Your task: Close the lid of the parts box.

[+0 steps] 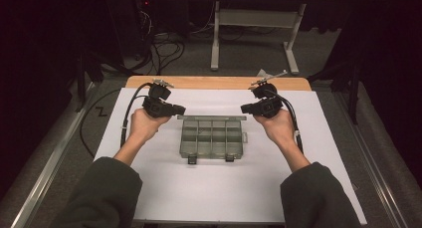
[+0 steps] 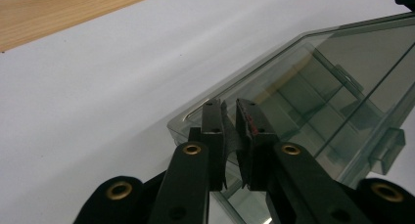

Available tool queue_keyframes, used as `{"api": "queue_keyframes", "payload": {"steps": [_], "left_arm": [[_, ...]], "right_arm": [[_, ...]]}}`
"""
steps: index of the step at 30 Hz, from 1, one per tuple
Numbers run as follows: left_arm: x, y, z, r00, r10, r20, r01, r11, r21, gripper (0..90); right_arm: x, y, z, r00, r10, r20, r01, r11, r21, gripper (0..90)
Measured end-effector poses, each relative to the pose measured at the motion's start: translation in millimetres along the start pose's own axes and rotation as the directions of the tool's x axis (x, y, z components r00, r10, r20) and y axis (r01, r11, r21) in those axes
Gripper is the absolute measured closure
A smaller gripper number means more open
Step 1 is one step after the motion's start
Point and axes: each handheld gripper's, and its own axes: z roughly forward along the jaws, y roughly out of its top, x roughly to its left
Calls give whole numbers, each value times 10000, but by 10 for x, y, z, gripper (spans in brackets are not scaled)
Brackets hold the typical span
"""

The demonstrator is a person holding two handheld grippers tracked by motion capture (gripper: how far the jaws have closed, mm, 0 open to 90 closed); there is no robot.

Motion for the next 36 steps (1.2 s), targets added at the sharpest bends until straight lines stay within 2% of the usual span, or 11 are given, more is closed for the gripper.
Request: {"api": "queue_keyframes", "payload": {"steps": [7, 36], "left_arm": [[-54, -65, 8, 9997, 220, -51, -220, 9997, 68, 824], [-198, -343, 70, 9979, 647, 31, -647, 9977, 207, 813]], "right_arm": [[8, -66, 0, 9999, -59, -119, 59, 10000, 9, 866], [125, -288, 144, 9983, -515, -278, 523, 9983, 275, 866]]}}
